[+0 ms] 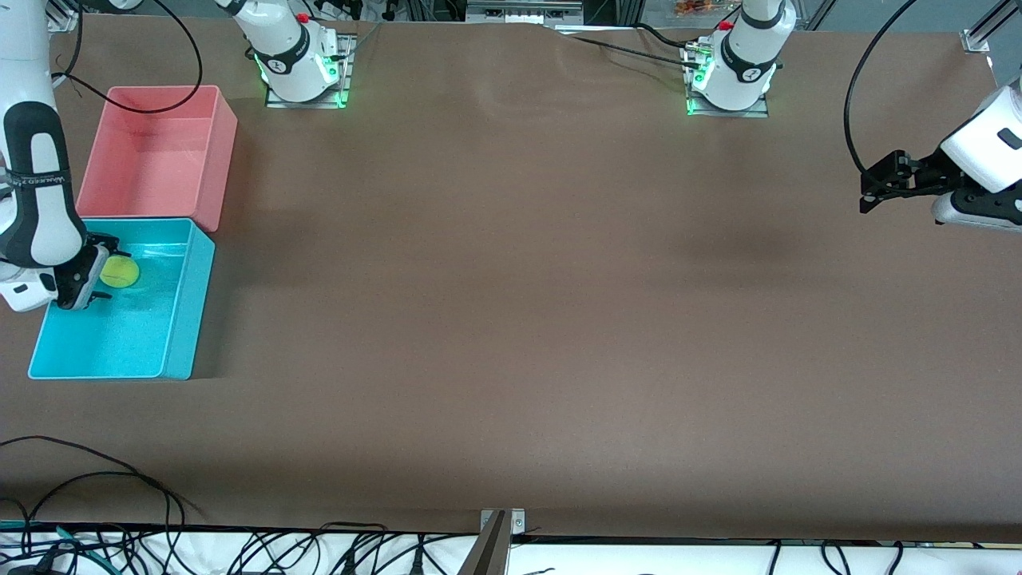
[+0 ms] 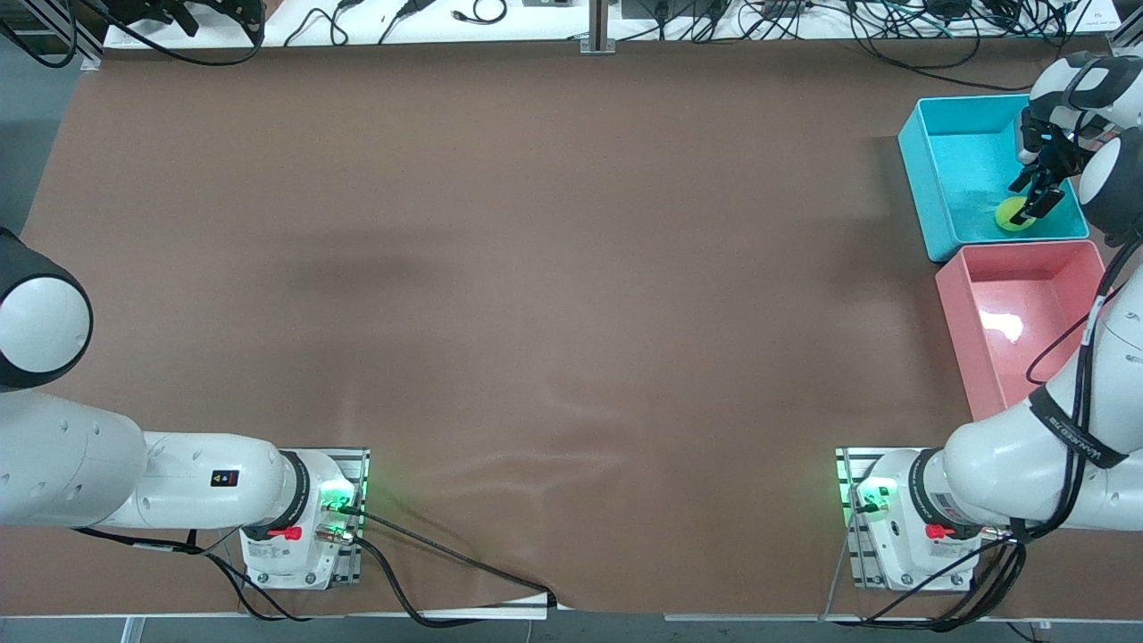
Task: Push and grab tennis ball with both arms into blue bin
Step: 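Lower the ball into the blue bin and open the right gripper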
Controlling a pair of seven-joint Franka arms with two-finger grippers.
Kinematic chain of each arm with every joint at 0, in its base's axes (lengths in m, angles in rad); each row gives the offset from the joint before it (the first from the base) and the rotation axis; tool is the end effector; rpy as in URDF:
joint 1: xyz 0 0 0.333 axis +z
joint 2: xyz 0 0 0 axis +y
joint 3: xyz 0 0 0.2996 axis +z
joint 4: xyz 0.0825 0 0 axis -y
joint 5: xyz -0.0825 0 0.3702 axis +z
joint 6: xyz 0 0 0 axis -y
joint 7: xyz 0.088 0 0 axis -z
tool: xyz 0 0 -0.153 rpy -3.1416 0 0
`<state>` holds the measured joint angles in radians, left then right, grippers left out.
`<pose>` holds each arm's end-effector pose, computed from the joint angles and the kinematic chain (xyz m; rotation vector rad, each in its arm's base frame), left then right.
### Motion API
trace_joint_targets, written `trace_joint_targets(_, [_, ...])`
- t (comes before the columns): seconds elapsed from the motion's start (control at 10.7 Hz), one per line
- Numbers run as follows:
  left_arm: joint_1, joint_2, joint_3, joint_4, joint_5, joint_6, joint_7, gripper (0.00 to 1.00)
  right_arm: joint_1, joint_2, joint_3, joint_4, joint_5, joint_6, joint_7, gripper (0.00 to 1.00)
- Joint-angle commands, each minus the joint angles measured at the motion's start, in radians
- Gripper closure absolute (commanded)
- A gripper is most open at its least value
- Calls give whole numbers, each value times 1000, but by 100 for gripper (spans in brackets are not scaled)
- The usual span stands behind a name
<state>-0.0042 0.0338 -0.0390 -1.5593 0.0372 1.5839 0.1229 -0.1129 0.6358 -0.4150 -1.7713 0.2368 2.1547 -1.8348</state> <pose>0.5509 -0.0179 0.5502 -3.0953 0.2587 0.0165 0.5383 -0.2878 0.1628 -2.4600 -1.6935 0.1955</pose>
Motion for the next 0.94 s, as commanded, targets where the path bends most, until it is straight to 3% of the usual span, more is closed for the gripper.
trace_joint_targets(0.0, [-5, 12, 2, 35, -11, -25, -8, 0, -7, 2, 1, 46, 22, -78, 32, 0])
trace_joint_targets(0.28, [-6, 12, 2, 35, -10, -25, -8, 0, 1, -7, -2, 68, 21, -96, 34, 0])
trace_joint_targets(0.56, [-5, 12, 2, 35, -10, -25, -3, 0, 9, -18, -2, 159, -2, -235, 121, 0])
trace_joint_targets(0.84, [-2, 5, -1, 36, -17, -25, 1, 0, 21, -18, 7, 223, 4, -279, 212, 0])
